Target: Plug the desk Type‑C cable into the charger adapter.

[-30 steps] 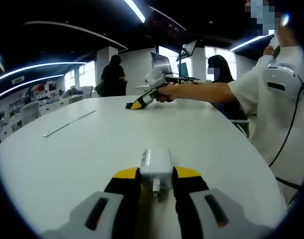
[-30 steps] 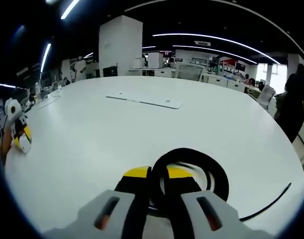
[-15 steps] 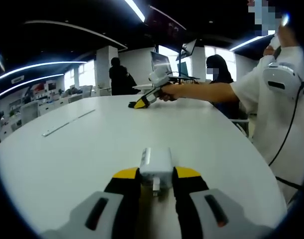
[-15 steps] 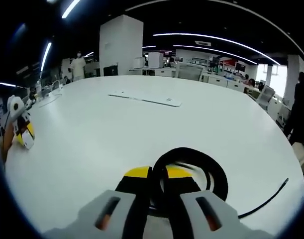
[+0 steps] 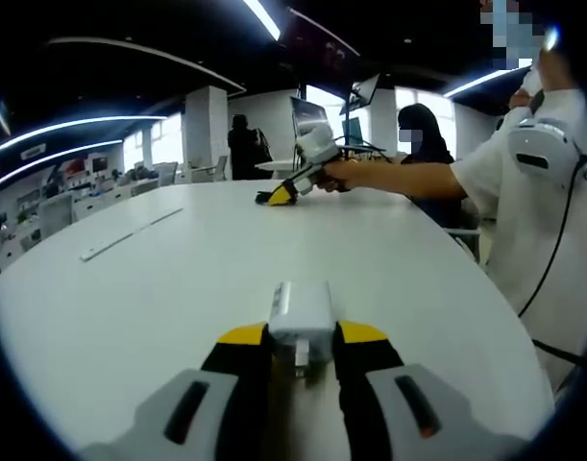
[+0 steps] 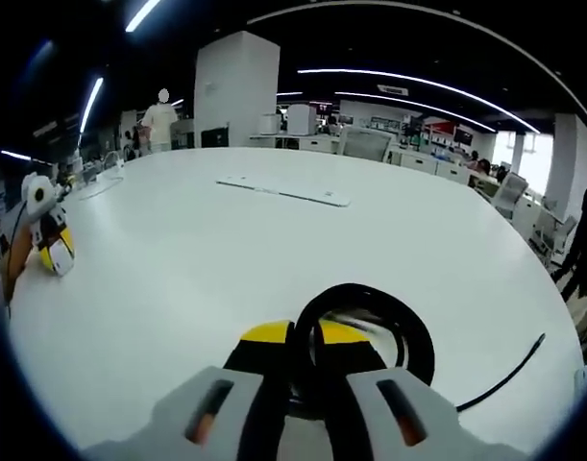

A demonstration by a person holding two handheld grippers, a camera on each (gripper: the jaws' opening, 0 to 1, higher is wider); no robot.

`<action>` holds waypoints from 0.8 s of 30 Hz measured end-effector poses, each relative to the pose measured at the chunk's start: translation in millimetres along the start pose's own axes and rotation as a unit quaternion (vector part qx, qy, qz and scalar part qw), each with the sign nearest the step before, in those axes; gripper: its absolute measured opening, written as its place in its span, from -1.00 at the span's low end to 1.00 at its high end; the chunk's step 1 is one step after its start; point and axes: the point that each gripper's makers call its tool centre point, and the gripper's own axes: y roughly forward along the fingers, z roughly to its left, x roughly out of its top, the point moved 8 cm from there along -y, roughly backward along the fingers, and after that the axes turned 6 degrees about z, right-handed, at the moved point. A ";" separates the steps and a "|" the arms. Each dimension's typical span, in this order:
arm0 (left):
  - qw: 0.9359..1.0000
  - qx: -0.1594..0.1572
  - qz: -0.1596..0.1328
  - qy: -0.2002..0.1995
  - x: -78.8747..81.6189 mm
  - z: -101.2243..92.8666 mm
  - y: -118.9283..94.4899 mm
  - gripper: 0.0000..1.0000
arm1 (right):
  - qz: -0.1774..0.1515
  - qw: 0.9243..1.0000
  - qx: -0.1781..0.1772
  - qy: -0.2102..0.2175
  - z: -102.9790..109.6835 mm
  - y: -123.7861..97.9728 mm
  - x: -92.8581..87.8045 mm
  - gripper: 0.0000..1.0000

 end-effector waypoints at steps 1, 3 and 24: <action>1.000 0.000 0.000 0.001 0.0 0.0 0.0 -0.49 | 0.000 1.000 0.000 0.001 1.2 -0.6 0.0 -0.84; 1.000 0.000 0.001 0.001 -0.1 0.2 -0.2 -0.49 | 0.001 1.000 0.001 0.002 1.5 -2.9 -0.6 -0.84; 1.000 0.001 0.006 0.003 -0.5 1.8 -1.4 -0.49 | -0.006 1.000 0.012 0.020 19.0 -31.3 -13.8 -0.85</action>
